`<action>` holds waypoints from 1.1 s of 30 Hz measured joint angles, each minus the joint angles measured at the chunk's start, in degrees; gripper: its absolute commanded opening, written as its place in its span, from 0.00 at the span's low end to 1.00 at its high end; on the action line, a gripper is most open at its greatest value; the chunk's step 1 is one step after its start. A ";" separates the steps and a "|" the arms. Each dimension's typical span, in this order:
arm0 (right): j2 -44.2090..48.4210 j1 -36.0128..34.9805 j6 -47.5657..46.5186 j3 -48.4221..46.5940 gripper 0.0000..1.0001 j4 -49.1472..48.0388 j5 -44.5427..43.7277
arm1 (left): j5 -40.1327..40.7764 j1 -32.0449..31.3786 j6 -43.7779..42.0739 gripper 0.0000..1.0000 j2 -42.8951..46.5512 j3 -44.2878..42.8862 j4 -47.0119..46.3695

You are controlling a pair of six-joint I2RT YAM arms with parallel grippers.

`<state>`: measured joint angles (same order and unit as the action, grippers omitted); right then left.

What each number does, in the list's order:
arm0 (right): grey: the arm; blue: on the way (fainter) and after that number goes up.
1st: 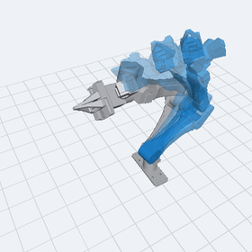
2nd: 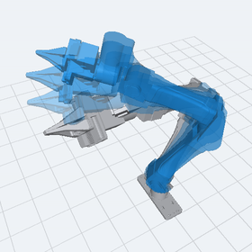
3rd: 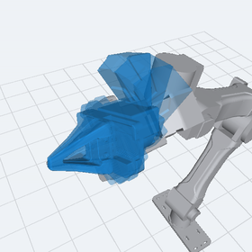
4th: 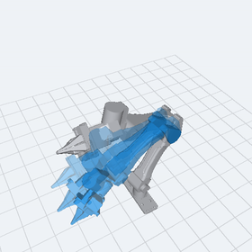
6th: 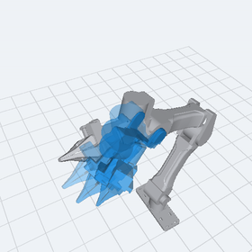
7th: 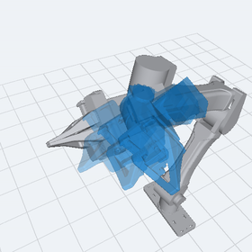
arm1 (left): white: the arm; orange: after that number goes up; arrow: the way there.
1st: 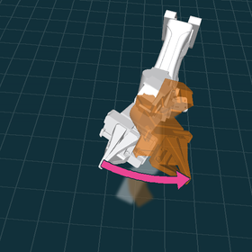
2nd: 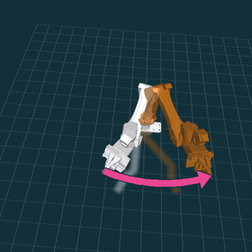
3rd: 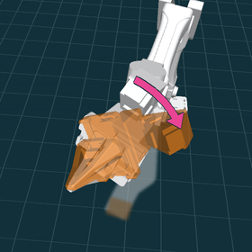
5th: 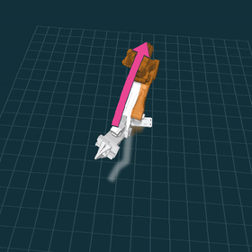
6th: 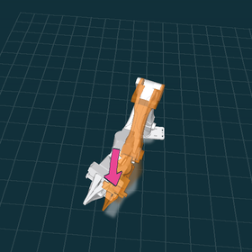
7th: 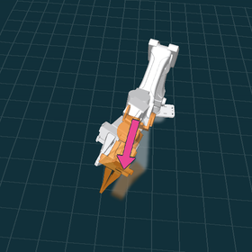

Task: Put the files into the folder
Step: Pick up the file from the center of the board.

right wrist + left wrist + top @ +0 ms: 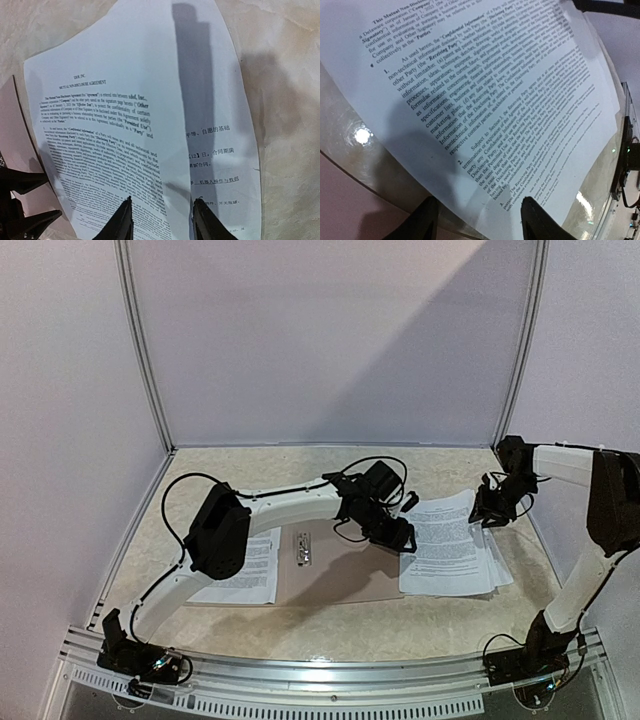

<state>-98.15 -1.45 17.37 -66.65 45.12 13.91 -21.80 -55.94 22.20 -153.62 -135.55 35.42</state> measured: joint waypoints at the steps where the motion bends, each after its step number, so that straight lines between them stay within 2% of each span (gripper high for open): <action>1: -0.07 0.02 0.20 0.39 0.49 -0.33 -0.09 | 0.02 0.00 0.11 0.58 0.00 0.02 -0.04; 8: -1.62 0.09 1.88 4.15 0.68 -2.95 -1.66 | 0.26 0.00 0.17 0.58 0.00 0.02 -0.07; 15: -1.60 0.20 4.17 4.52 0.70 -2.80 -7.54 | 0.42 0.00 0.17 0.57 0.00 0.02 -0.04; 22: 1.44 0.35 6.60 9.42 0.64 -5.03 -3.58 | 0.57 0.00 0.22 0.55 -0.02 0.02 -0.04; 28: 1.55 0.35 8.63 11.65 0.53 -6.56 -2.51 | 0.63 0.00 0.31 0.55 -0.02 0.02 -0.04; 33: 2.43 0.35 9.22 11.65 0.52 -6.47 -3.48 | 0.87 0.00 0.31 0.51 -0.02 0.02 -0.02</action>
<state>-95.72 -1.10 26.59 -55.00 38.65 10.44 -20.93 -55.94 22.50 -153.64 -135.52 35.40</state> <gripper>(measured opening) 0.521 0.531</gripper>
